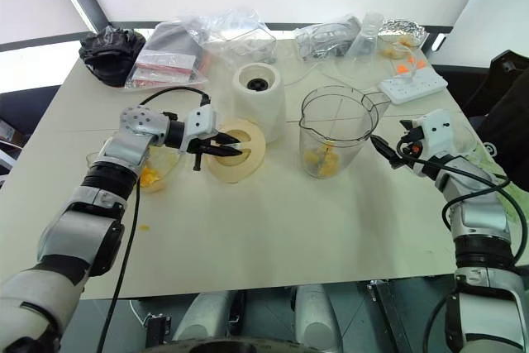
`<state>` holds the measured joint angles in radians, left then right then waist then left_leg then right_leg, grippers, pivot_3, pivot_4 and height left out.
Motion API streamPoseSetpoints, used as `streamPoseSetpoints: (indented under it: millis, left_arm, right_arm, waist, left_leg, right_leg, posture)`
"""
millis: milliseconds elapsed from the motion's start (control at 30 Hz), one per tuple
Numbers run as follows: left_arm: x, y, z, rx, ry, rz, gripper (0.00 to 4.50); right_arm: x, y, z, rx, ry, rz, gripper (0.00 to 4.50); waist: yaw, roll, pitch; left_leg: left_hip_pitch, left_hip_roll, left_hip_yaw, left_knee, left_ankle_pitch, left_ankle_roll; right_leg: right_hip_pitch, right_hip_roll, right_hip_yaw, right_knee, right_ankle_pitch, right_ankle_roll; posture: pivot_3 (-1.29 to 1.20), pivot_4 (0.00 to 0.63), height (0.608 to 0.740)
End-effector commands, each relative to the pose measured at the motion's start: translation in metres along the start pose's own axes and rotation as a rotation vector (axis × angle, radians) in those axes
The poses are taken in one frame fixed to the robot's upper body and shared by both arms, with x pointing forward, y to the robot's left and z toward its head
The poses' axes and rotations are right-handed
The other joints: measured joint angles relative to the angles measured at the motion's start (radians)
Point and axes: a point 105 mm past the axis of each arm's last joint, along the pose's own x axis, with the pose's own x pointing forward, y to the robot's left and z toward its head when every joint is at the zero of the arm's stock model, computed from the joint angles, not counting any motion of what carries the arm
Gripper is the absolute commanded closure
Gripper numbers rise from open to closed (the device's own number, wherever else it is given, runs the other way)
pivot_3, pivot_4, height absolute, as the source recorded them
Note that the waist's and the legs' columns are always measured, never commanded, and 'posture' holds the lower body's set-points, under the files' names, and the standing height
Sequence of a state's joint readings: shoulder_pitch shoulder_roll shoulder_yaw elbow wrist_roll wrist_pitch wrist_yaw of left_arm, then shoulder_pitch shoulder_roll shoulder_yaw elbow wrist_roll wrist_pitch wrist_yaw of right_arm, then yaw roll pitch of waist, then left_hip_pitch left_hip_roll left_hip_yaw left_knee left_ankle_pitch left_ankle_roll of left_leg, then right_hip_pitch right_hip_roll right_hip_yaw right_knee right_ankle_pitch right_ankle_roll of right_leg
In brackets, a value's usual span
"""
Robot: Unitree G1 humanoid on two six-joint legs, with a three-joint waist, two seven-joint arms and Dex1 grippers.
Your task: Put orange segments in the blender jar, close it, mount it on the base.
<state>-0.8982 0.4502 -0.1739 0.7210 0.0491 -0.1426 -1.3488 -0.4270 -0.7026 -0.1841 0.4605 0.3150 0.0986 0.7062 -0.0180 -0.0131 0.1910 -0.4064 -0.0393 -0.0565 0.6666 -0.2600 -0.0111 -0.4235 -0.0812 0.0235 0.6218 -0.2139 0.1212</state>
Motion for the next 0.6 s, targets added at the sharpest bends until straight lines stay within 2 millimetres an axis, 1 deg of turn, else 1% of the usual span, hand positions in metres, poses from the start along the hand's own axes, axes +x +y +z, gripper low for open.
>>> streamPoseSetpoints:
  millis: [33,333,600]
  left_arm:
    - [-0.010,0.006,0.013,0.029,-0.037,0.042,4.23]
    - [-0.021,0.004,0.012,0.018,-0.029,0.088,4.23]
    - [-0.031,-0.001,0.012,0.004,-0.019,0.153,4.23]
  right_arm:
    - [0.008,0.000,0.014,-0.034,-0.050,0.022,0.22]
    - [0.029,0.003,0.017,-0.036,-0.057,0.063,0.22]
    - [0.048,0.001,0.020,-0.006,-0.059,0.067,0.22]
  waist:
    - [0.000,0.000,0.000]
    - [0.001,0.000,0.000]
    - [-0.004,0.001,0.000]
  left_leg:
    - [0.000,0.000,0.000,0.000,0.000,0.000]
    - [0.000,0.000,0.000,0.000,0.000,0.000]
    - [0.001,0.000,-0.001,0.000,0.000,-0.001]
  right_leg:
    - [0.000,0.000,0.000,0.000,0.000,0.000]
    - [-0.001,0.000,0.000,0.002,0.000,0.000]
    - [-0.002,0.000,0.001,0.004,0.000,0.000]
  posture:
    - [0.00,0.150,0.740]
    - [0.00,0.150,0.740]
    - [0.00,0.150,0.740]
